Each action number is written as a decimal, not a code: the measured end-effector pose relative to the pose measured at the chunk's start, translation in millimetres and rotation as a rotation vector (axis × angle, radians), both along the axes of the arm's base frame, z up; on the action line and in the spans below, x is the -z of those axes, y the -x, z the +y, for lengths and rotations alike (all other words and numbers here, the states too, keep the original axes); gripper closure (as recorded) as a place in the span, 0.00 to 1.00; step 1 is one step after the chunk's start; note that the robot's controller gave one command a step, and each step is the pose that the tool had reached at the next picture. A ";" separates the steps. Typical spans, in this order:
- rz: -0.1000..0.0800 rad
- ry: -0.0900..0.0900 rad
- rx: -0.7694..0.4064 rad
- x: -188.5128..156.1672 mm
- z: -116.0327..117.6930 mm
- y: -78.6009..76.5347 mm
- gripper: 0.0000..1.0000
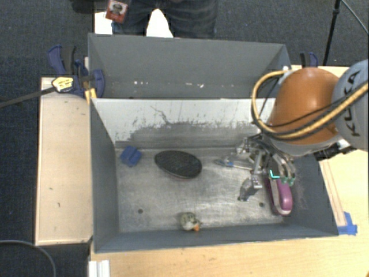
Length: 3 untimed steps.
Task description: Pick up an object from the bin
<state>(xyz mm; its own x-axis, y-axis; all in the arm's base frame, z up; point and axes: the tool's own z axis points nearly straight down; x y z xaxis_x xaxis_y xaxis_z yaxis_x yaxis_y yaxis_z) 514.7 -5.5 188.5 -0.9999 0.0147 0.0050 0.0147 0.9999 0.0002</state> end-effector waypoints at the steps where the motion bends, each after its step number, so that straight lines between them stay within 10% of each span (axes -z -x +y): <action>1: -0.015 0.000 0.069 115.7 -89.4 -42.9 0.00; 2: -0.018 -0.001 0.065 112.7 -87.3 -43.5 1.00; 3: -0.016 0.002 0.022 -4.8 -87.8 -45.0 1.00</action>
Offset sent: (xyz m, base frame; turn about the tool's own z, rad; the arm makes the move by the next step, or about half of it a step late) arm 0.0400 -0.0887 -0.1157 0.0670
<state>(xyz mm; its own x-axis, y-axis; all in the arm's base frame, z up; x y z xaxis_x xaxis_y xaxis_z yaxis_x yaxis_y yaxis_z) 559.7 -93.3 193.3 -0.9993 0.0367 -0.0106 0.0367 0.9993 -0.0013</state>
